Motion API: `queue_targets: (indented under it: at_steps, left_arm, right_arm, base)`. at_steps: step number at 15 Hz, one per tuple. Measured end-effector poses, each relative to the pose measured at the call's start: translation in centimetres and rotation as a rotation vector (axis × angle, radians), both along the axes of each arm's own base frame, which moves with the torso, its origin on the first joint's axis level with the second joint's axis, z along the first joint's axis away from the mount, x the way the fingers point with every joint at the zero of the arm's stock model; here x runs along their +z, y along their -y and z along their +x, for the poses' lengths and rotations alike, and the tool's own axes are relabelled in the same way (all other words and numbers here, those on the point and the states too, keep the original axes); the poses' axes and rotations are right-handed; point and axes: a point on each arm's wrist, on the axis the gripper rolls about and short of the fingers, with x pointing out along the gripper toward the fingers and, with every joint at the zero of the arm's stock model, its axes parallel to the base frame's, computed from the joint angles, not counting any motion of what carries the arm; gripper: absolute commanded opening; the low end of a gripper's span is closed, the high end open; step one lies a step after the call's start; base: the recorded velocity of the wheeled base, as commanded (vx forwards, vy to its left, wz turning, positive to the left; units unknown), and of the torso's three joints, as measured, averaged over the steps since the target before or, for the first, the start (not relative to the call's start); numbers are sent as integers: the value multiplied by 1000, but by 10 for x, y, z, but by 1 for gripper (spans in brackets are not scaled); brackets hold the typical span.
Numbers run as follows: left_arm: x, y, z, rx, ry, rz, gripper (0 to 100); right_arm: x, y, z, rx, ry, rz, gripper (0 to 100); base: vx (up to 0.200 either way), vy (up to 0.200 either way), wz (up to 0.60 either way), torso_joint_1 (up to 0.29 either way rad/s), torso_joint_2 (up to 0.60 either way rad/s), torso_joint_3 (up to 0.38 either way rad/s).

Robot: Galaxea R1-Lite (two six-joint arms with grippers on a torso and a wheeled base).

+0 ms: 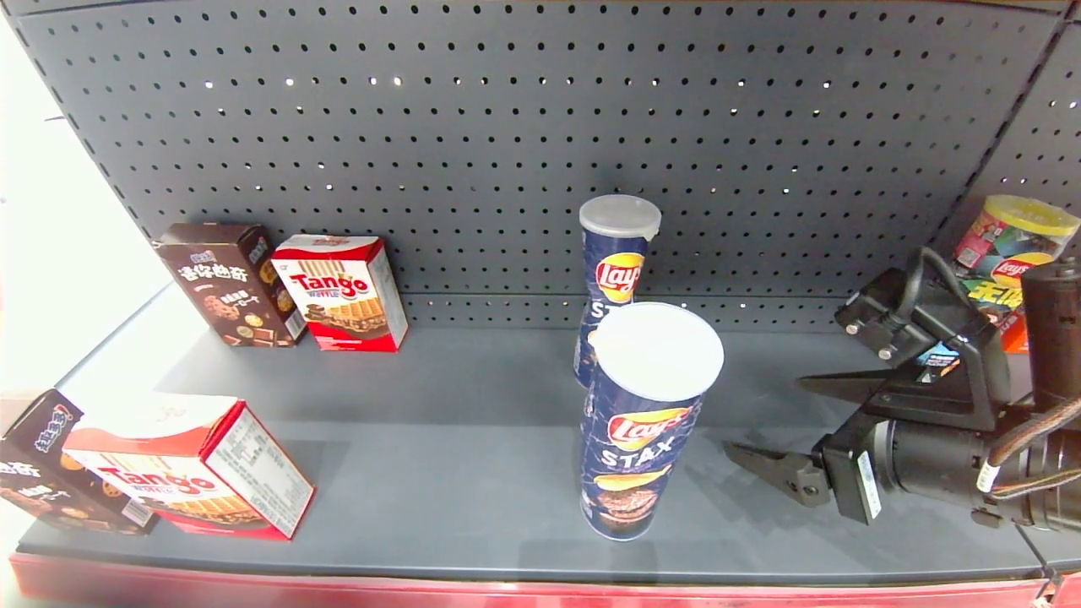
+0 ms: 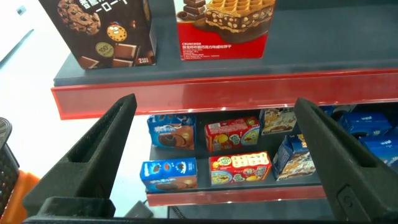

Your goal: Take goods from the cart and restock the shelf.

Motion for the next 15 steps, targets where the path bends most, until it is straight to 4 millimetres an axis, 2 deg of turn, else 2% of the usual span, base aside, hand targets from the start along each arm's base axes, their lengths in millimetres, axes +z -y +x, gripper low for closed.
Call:
queue_targets:
  at_steps: [12, 15]
  left_arm:
    - [0, 0, 0, -1, -1, 1, 100]
    - [0, 0, 0, -2, 0, 1, 100]
  right_arm:
    - [-5, -16, 17, 8, -25, -22, 100]
    - [7, -11, 15, -8, 20, 16, 100]
  base:
    - [0, 0, 0, 0, 0, 0]
    - [0, 0, 0, 0, 0, 0]
